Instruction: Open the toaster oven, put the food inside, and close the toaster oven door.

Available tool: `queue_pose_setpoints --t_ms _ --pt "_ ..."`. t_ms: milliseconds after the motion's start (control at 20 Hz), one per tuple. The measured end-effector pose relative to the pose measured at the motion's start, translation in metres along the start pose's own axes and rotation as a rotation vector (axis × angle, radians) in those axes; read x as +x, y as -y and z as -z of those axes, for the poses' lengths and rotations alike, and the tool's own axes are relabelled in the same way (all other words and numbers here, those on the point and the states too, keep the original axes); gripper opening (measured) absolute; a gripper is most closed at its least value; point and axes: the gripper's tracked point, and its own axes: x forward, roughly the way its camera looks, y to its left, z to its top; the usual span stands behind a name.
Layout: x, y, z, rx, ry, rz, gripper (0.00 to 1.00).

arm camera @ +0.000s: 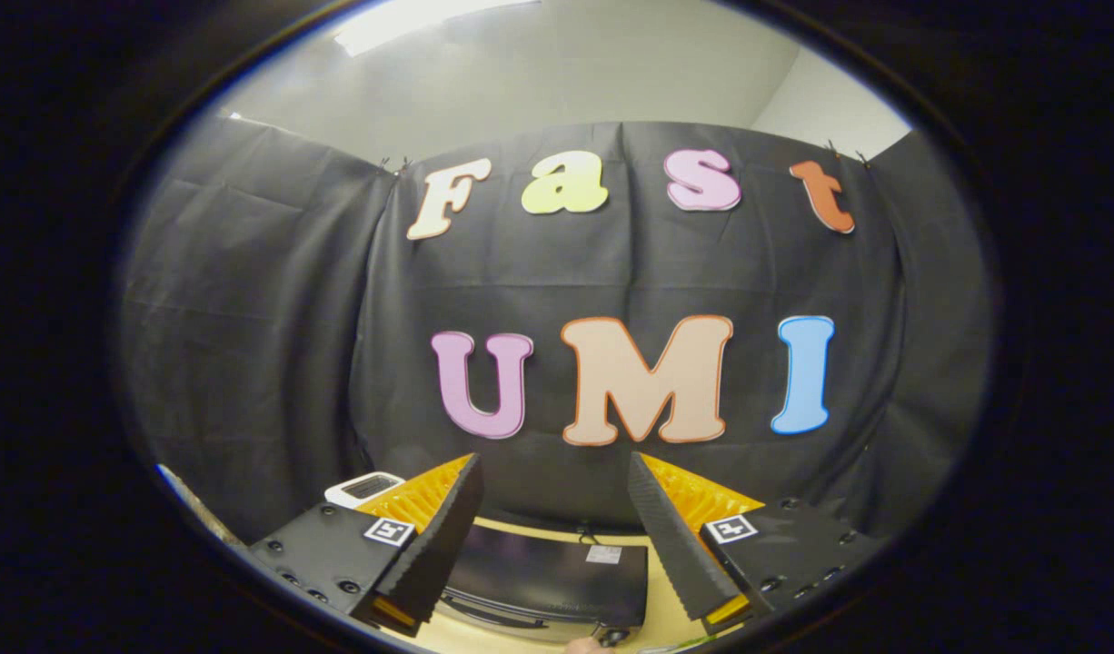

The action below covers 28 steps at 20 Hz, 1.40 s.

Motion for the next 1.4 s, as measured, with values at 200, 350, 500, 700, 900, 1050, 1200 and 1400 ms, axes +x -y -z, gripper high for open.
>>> queue_pose_setpoints --t_ms 200,350,500,700,900,1050,1200,1400 --pt "0.017 -0.02 0.074 -0.019 -0.139 -0.036 1.0" --pt "0.03 -0.03 0.144 -0.043 -0.256 -0.044 1.0" --pt "0.034 -0.039 0.204 -0.071 -0.372 -0.054 1.0" --pt "0.034 -0.045 0.251 -0.09 -0.469 -0.054 1.0" --pt "0.032 -0.049 0.271 -0.09 -0.492 -0.055 1.0" --pt "0.019 -0.049 0.279 -0.024 -0.512 -0.044 1.0" --pt "0.005 -0.053 0.279 -0.04 -0.486 -0.068 1.0" --pt "-0.032 -0.062 0.3 0.076 -0.566 -0.098 0.99"
